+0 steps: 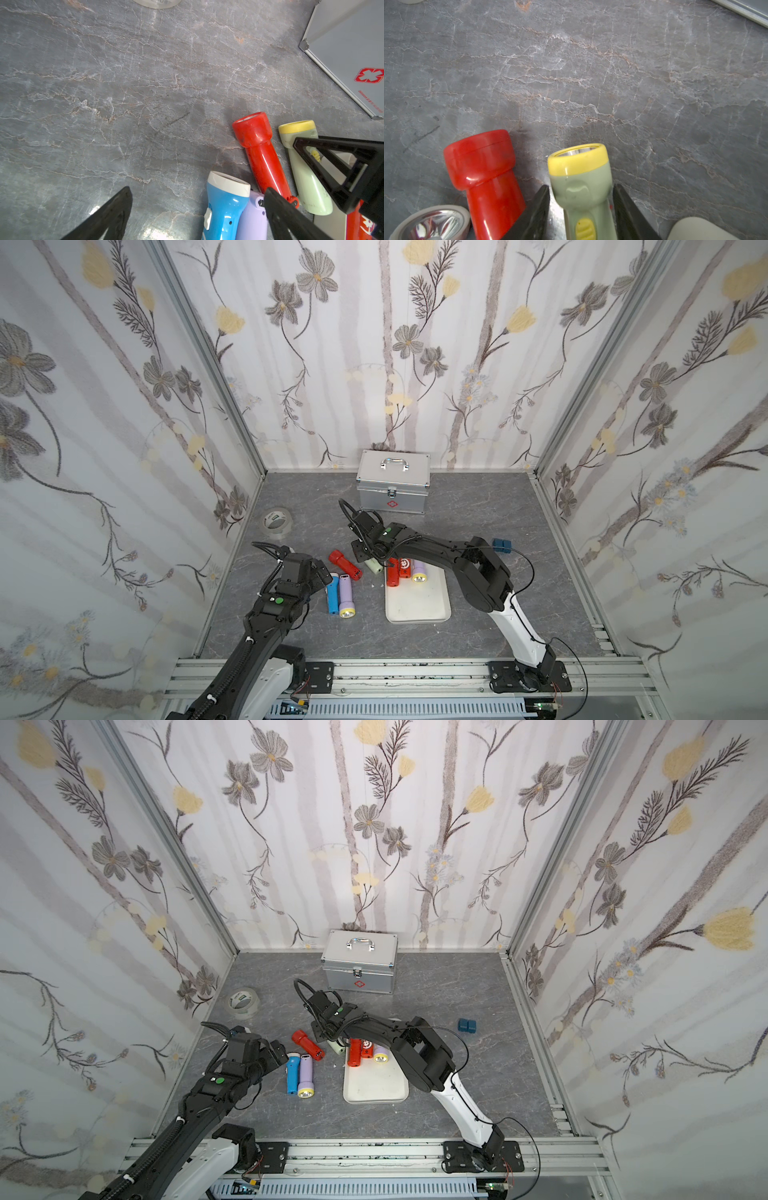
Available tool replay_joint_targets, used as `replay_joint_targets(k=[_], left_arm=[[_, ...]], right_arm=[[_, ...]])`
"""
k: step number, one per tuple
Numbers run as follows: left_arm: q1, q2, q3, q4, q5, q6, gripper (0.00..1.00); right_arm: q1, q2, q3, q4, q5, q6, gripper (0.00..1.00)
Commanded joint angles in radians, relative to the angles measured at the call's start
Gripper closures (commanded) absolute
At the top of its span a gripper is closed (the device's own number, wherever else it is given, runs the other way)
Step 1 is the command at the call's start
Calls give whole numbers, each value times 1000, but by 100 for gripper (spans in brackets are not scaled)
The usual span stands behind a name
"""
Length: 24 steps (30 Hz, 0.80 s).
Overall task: Put the flashlights into the storage boxes
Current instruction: Pick up the flashlight from the center of the board.
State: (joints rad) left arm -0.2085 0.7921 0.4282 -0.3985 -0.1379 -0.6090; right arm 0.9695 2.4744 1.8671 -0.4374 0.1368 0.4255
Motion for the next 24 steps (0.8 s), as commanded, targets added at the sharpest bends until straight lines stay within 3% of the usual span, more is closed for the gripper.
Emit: replay_joint_targets(k=[1, 9, 17, 24], left_arm=[[1, -2, -3, 11, -5, -11, 0], [1, -7, -5, 11, -1, -10, 0], [0, -14, -6, 13, 0, -10, 0], [1, -18, -7, 12, 3, -9, 0]], right_arm=[[2, 19, 21, 1, 21, -1, 51], [1, 68, 85, 0, 42, 15, 50], [5, 83, 100, -43, 34, 27, 42], [20, 79, 80, -31, 41, 27, 43]])
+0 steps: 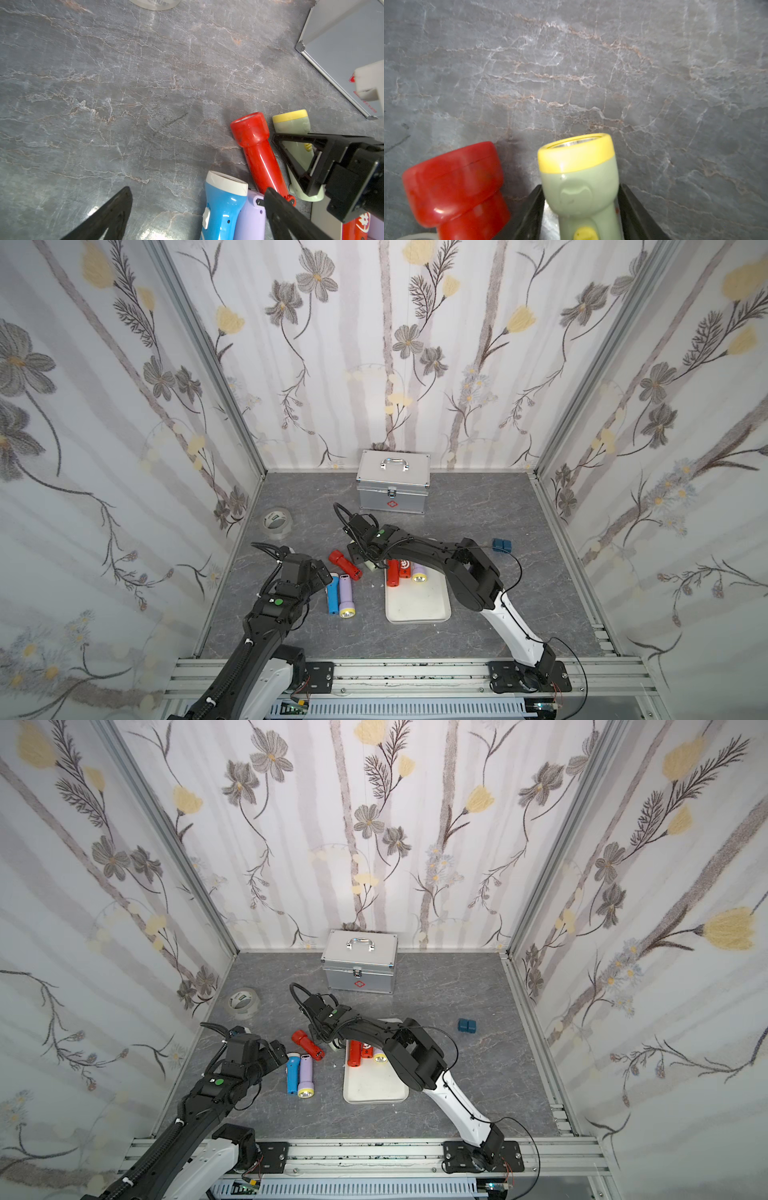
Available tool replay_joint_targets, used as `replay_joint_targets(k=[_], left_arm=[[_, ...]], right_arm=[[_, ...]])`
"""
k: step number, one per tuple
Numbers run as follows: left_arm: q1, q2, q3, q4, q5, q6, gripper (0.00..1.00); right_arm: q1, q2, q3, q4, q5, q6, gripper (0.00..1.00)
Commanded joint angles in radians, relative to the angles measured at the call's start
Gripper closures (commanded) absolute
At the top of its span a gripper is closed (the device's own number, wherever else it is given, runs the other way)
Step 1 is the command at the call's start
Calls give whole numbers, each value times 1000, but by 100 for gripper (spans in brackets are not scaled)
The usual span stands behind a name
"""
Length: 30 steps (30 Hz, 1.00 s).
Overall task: Put the flashlights into the storage boxes
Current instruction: Pick up the flashlight from the center of the board.
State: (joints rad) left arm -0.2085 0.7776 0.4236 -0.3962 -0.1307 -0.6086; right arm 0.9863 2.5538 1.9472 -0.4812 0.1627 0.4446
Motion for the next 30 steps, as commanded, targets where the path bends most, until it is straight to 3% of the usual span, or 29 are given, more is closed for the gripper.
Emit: replay_joint_targets(k=[1, 14, 21, 26, 30], left_arm=[[1, -4, -3, 10, -5, -10, 0], [1, -26, -8, 6, -7, -11, 0], [1, -28, -8, 5, -10, -11, 0], [2, -22, -8, 5, -9, -11, 0], [1, -20, -8, 6, -3, -10, 0]], right_arm=[[3, 3, 1, 16, 16, 9, 44], [-6, -45, 5, 27, 65, 59, 59], [-15, -126, 1, 42, 75, 88, 60], [-32, -247, -66, 49, 85, 120, 60], [-58, -425, -248, 76, 120, 156, 60]])
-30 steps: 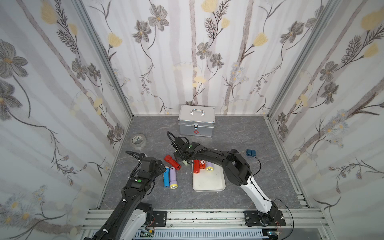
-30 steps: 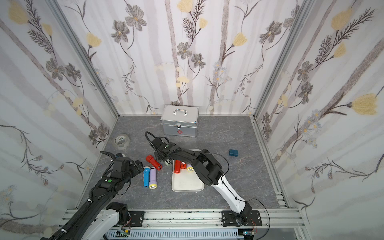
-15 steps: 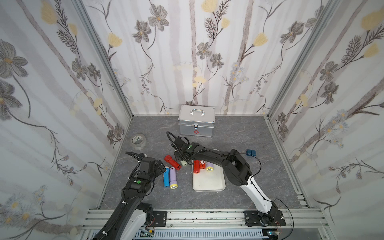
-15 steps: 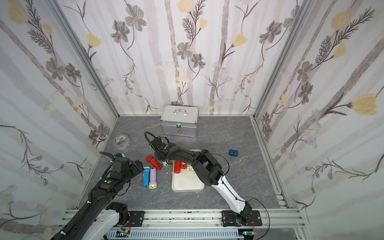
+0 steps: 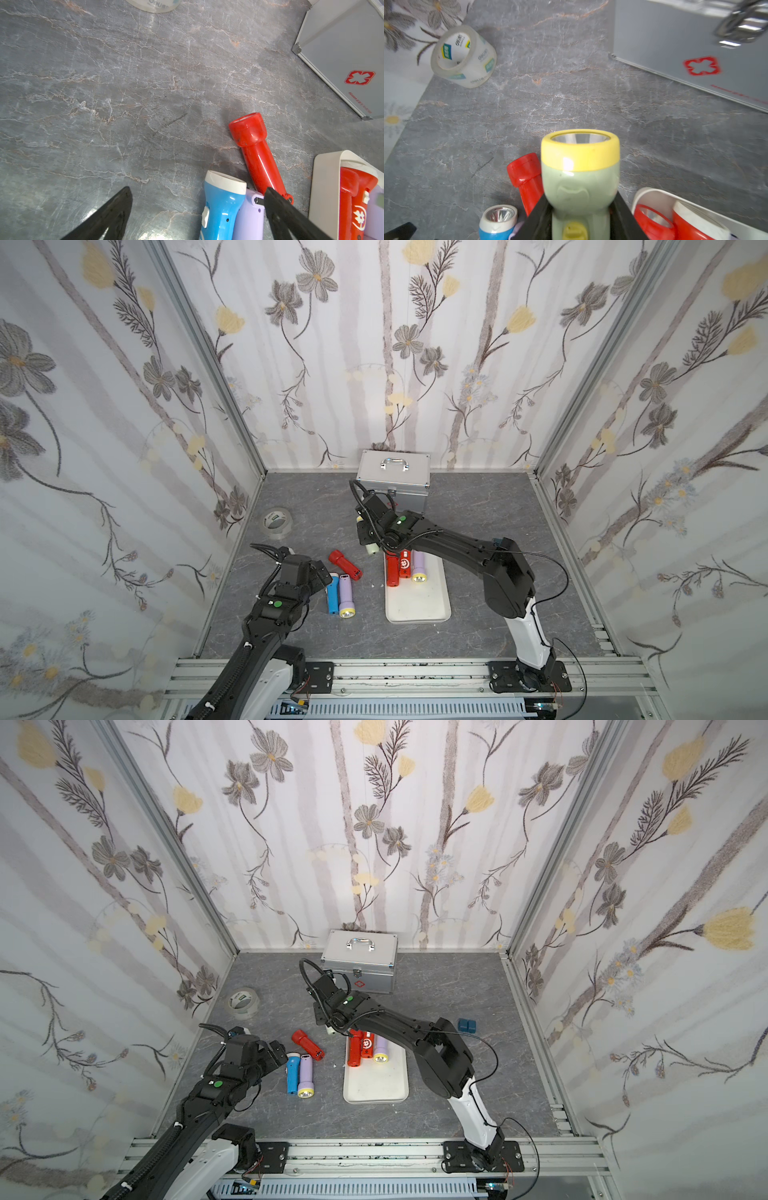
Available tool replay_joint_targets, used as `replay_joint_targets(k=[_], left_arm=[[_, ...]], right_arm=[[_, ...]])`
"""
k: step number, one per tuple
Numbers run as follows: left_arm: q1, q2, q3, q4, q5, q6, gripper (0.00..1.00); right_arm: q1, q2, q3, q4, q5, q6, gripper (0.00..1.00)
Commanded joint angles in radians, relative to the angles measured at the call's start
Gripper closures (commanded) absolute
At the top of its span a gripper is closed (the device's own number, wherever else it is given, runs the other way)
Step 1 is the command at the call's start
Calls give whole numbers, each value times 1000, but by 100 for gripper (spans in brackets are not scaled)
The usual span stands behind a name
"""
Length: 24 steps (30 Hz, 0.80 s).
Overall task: Put the flashlights into the storage boxes
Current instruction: Pick up the flashlight from the center of the board, then place the flashlight at the storage box.
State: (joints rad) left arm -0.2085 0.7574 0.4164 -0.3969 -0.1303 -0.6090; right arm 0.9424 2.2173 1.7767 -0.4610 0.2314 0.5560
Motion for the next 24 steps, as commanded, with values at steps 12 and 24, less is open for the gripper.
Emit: replay_joint_targets(k=[12, 24], left_arm=[[2, 4, -3, 11, 7, -11, 0], [2, 19, 2, 6, 2, -11, 0]], right_arm=[[-115, -500, -758, 206, 52, 277, 60], [-152, -404, -770, 208, 52, 331, 58]])
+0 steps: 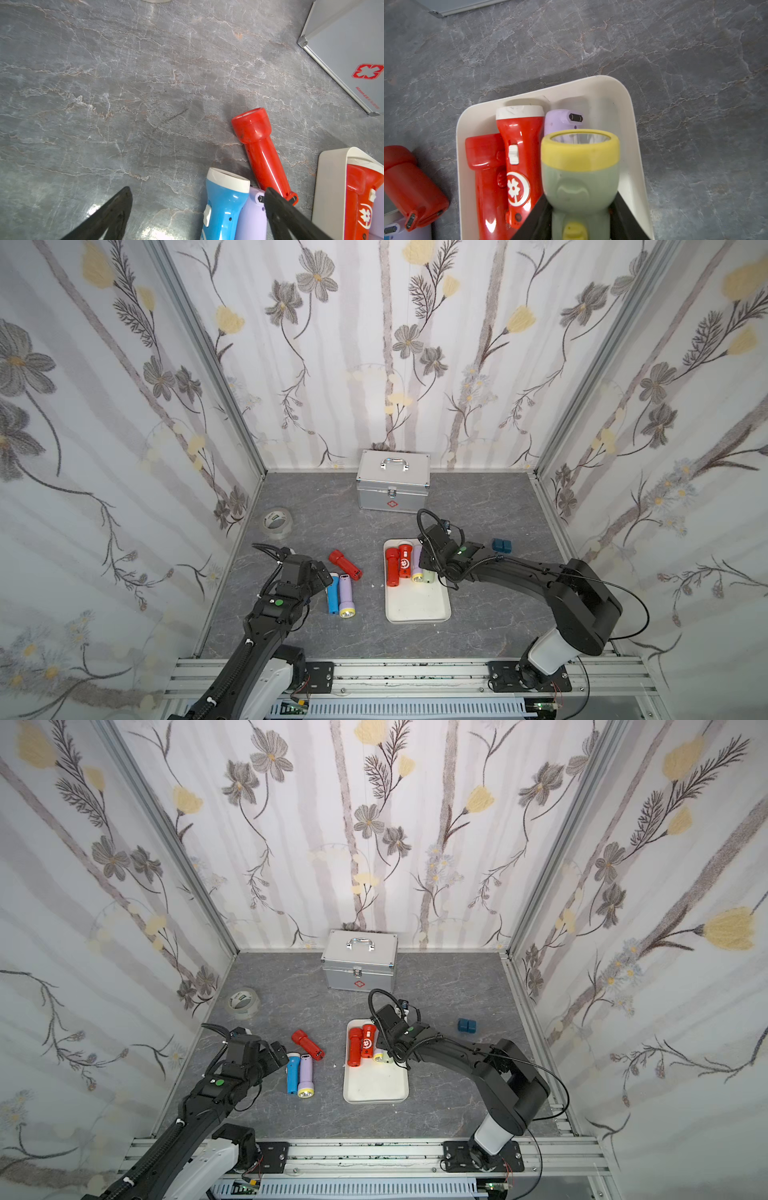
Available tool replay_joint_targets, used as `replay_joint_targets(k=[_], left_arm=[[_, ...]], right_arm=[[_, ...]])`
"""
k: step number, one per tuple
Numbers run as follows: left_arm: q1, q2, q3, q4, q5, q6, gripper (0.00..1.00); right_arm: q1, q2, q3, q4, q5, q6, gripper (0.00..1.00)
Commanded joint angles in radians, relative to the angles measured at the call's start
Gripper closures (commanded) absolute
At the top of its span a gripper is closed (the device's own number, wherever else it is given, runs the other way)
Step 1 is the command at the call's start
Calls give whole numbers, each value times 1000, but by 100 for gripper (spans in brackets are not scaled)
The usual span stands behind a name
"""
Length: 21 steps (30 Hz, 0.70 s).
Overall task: Put the flashlights into the storage boxes
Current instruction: Place the flashlight at the storage box.
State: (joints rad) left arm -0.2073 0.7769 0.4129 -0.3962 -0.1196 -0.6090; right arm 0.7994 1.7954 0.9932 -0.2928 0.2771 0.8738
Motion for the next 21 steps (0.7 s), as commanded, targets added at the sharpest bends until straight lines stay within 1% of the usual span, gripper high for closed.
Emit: replay_joint_targets(k=[1, 8, 16, 17, 21], left_arm=[[0, -1, 5, 5, -10, -11, 0], [0, -1, 5, 8, -11, -11, 0], [1, 2, 7, 8, -12, -11, 0], [0, 2, 7, 6, -12, -11, 0], [0, 2, 7, 6, -14, -12, 0]], right_arm=[[-12, 23, 14, 38, 8, 5, 58], [-18, 22, 18, 30, 8, -43, 57], [-19, 79, 57, 12, 7, -88, 56], [-45, 85, 59, 11, 9, -88, 56], [-54, 94, 61, 9, 24, -84, 56]])
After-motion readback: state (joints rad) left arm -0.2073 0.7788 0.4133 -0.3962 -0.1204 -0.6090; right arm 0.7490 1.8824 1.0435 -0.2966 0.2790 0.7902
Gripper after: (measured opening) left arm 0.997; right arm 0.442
